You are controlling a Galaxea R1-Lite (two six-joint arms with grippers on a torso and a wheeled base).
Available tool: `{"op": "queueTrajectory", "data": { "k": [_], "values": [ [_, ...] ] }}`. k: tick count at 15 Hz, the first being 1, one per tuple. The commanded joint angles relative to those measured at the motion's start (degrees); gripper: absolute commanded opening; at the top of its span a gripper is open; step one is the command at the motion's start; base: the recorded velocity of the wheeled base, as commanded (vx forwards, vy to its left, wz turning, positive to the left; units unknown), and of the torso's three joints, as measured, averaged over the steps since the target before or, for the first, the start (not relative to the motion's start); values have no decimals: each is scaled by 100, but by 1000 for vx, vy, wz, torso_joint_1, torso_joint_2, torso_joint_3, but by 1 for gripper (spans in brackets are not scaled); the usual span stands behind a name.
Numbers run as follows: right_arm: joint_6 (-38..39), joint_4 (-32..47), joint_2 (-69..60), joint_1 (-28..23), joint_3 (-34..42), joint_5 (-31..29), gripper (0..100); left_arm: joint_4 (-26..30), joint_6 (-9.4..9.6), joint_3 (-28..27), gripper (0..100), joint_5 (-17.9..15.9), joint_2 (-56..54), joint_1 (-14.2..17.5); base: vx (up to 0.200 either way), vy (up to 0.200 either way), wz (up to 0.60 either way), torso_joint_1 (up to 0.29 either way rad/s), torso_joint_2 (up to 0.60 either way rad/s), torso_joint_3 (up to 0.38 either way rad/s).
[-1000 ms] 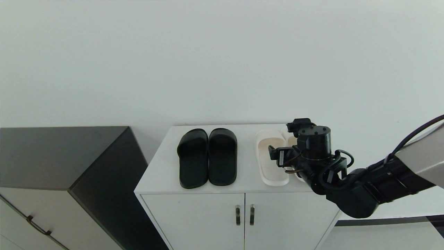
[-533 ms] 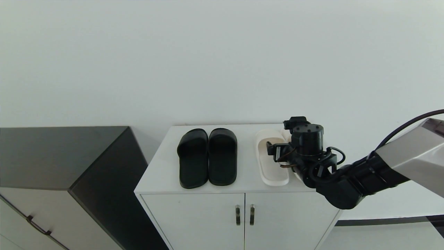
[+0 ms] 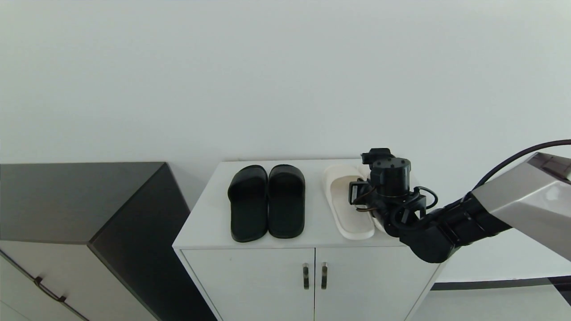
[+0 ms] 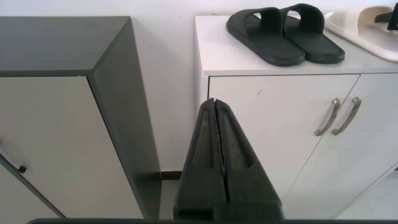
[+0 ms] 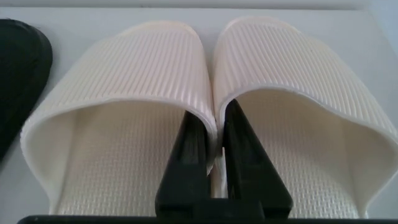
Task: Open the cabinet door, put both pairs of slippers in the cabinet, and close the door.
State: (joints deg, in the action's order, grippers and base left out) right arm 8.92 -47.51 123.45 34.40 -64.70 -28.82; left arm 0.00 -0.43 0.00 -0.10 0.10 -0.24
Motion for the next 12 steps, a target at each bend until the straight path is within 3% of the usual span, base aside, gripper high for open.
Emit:
{"op": "queueTrajectory", "data": {
  "k": [1, 3, 6, 8, 10, 12],
  "values": [
    [-13, 5, -304, 49, 45, -1, 0, 0, -1, 0, 0, 1, -1, -2, 0, 0, 0, 0, 0, 0],
    [-13, 5, -674, 181, 370, 69, 0, 0, -1, 0, 0, 1, -1, -2, 0, 0, 0, 0, 0, 0],
    [-57, 22, -1438, 506, 1302, 729, 0, 0, -1, 0, 0, -25, -1, -2, 0, 0, 0, 0, 0, 0],
    [-66, 5, -2273, 770, 2383, 1792, 0, 0, -10, 0, 0, -61, -1, -2, 0, 0, 0, 0, 0, 0],
    [-49, 22, -2686, 893, 2752, 2205, 0, 0, -10, 0, 0, -61, -1, -2, 0, 0, 0, 0, 0, 0],
    [-66, 22, -2897, 1007, 2848, 2258, 0, 0, -19, 0, 0, -61, -1, -2, 0, 0, 0, 0, 0, 0]
  ]
}}
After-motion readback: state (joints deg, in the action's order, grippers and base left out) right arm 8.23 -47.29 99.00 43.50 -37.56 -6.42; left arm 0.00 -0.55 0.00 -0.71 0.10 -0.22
